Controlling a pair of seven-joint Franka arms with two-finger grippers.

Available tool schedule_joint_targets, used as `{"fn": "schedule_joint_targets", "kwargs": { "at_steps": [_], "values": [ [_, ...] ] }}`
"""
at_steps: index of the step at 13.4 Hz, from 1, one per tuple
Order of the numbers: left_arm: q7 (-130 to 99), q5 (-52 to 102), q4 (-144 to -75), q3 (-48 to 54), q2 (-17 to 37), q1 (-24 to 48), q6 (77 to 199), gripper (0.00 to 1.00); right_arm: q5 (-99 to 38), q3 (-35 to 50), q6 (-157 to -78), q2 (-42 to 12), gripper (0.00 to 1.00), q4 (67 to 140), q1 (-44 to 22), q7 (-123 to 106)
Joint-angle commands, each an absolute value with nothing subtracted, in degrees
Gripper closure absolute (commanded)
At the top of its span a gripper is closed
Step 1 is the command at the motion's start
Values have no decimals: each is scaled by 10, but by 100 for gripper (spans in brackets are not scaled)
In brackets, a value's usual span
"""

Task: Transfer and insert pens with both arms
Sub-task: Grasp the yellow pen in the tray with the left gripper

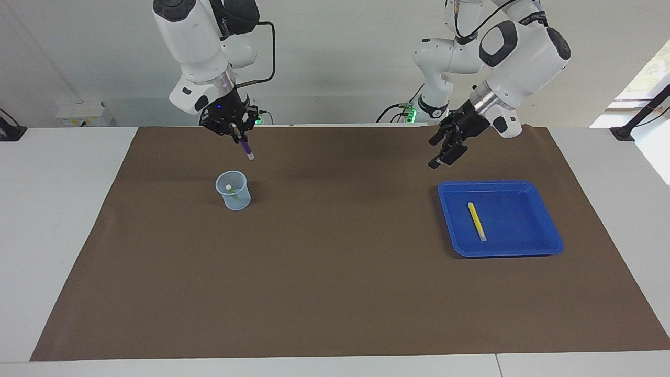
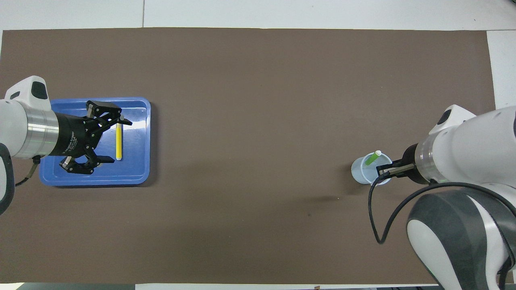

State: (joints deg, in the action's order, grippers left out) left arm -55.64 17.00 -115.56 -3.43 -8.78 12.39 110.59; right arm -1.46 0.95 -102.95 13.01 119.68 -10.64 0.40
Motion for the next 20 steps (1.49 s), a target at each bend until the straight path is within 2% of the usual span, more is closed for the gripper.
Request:
{"fn": "schedule_joint_targets", "kwargs": {
  "at_steps": [1, 4, 7, 11, 13, 20],
  "values": [
    [-413, 125, -1158, -33, -88, 92, 1096, 0, 1, 18, -1056, 151, 100, 1224, -91, -19],
    [-158, 60, -1163, -33, -75, 59, 1099, 0, 4, 18, -1088, 148, 100, 1241, -83, -27],
    [-28, 20, -1164, -33, -25, 48, 1135, 0, 4, 18, -1105, 139, 100, 1242, -83, -27],
    [26, -10, -1176, -33, 59, 58, 1247, 0, 4, 18, -1121, 137, 100, 1252, -71, -48],
    [27, -10, -1185, -32, 83, 53, 1284, 0, 4, 18, -1134, 124, 100, 1254, -65, -54],
    [20, 25, -1158, -30, 165, 53, 1302, 0, 4, 18, -1208, 105, 100, 1306, -66, -54]
  ]
}}
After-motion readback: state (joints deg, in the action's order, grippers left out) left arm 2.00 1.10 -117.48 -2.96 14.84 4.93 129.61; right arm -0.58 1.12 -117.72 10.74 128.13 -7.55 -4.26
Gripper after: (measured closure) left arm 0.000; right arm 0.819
